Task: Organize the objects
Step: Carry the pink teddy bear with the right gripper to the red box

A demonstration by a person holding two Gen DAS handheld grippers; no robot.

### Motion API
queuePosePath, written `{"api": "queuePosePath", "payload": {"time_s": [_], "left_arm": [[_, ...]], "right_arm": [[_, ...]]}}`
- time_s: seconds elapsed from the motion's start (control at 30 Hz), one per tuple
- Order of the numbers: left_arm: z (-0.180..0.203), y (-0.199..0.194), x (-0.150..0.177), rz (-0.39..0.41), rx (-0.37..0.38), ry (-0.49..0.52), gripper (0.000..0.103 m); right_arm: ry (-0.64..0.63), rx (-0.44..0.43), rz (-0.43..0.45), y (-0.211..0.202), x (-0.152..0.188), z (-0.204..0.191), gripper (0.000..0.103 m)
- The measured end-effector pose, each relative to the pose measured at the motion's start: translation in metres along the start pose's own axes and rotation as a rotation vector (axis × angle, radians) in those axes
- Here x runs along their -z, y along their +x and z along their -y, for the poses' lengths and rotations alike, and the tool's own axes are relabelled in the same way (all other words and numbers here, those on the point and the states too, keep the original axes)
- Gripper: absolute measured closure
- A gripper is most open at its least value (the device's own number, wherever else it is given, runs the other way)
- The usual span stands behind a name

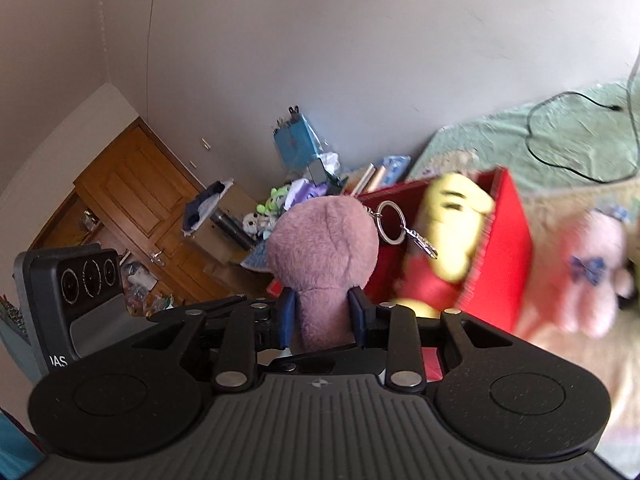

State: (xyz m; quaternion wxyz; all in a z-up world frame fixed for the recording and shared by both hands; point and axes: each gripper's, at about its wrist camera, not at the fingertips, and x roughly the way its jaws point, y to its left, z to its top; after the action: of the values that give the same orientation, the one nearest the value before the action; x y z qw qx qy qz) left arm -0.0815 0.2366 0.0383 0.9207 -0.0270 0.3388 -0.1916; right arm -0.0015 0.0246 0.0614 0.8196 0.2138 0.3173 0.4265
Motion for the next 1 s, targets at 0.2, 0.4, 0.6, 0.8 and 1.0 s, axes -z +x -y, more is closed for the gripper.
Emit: {"api": "queuePosePath", "payload": {"time_s": [0.2,0.4,0.6,0.8,1.0], "left_arm": [[-0.053,-0.003,-0.025,0.034,0.032,0.026,0.013],[-0.104,0.027,-0.046,0.004,0.098,-0.005,0.013],[-0.133,0.068,-0.043,-0.085,0.12,-0.015,0.013],[-0.155,0.105,-0.033,-0.201,0.172,-0.07,0.013],[-0.152,0.12,-0.032,-0.239,0.139,-0.021,0.018]], "right_arm": [[-0.021,0.056,0.064,0.044,-0.013,-0.02,0.071],[-0.01,0.186,0.093,0.089,-0.025,-0.022,0.073],[0.08,0.29,0.059,0.126,-0.025,0.002,0.073],[0.067,0.39,-0.016,0.149,-0.025,0.01,0.075],[0.027,0.47,-0.072,0.165,-0.022,0.019,0.079]]}}
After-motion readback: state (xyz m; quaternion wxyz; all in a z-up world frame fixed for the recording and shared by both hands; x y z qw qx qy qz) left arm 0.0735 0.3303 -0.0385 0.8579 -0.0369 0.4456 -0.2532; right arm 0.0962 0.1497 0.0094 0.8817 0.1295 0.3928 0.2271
